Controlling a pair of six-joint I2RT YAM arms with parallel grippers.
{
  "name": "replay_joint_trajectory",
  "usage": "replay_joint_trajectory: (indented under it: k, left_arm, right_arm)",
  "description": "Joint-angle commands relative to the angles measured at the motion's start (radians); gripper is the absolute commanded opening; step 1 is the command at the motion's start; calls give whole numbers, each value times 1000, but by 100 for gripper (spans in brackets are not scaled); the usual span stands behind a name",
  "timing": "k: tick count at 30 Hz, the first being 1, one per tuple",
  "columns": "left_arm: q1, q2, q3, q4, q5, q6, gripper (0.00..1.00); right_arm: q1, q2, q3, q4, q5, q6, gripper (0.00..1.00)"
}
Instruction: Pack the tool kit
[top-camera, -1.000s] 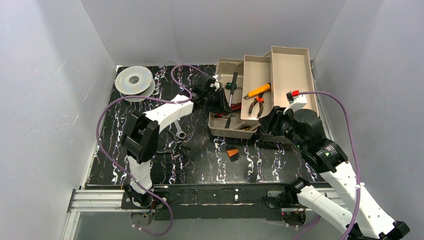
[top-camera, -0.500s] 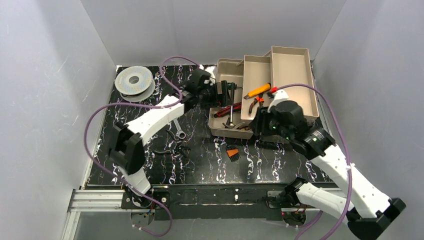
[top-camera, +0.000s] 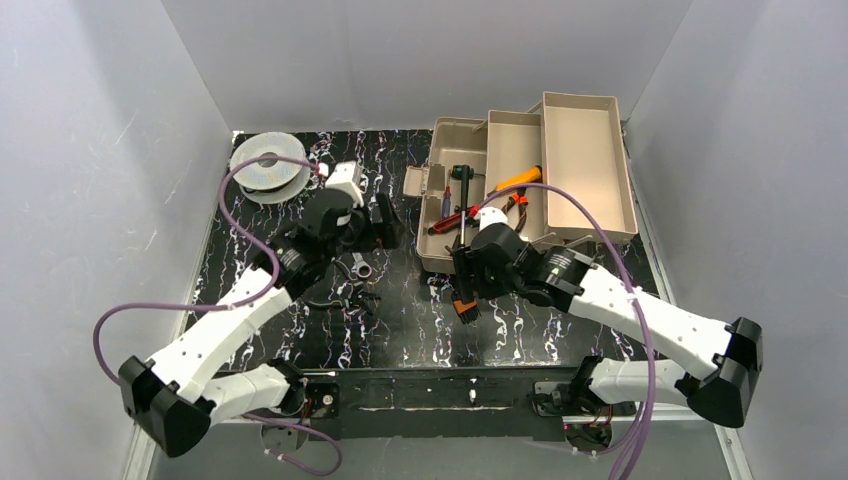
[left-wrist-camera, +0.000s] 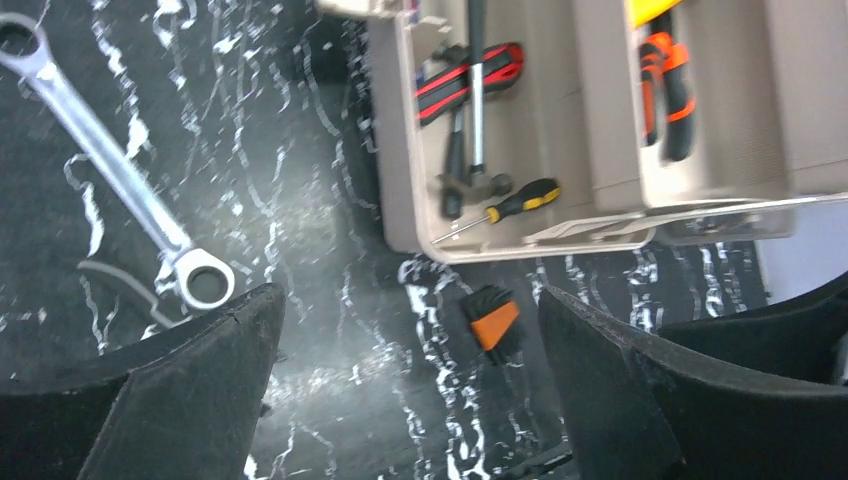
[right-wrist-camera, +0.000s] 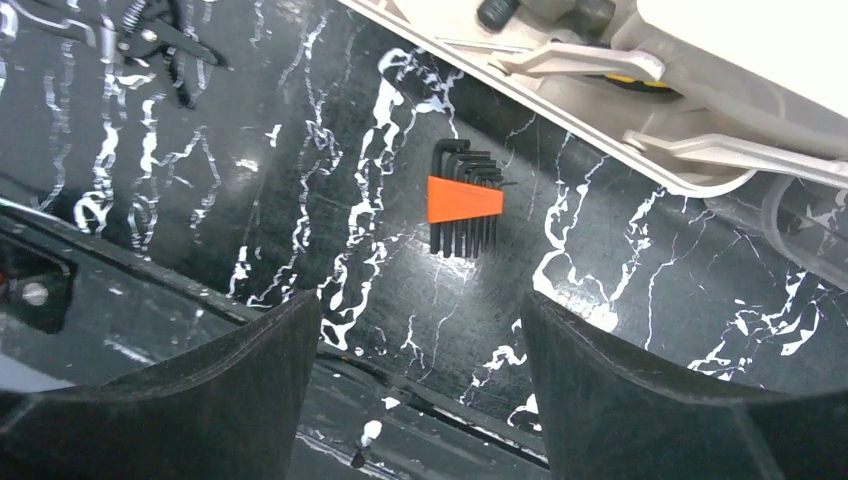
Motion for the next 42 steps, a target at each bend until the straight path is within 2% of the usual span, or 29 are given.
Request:
replay_joint_trajectory:
  k: [1, 8, 18, 27, 42]
  left_arm:
    - [-3, -111, -130, -14, -86, -13, 98]
    - [-4, -204, -242, -12, -93, -43, 97]
    - [-4, -286, -362, 32, -93, -64, 97]
    - [-4, -286, -367, 39, -102, -45, 97]
    - [-4, -246, -350, 57, -101, -31, 97]
  right_arm:
    - [21, 53, -25, 21, 66, 64, 82]
    - [45, 191, -57, 106, 61, 94, 83]
    - [49, 293, -173, 305, 89, 48, 83]
    - [49, 371, -184, 362, 107, 24, 84]
    - [27, 400, -181, 392, 51, -3, 85]
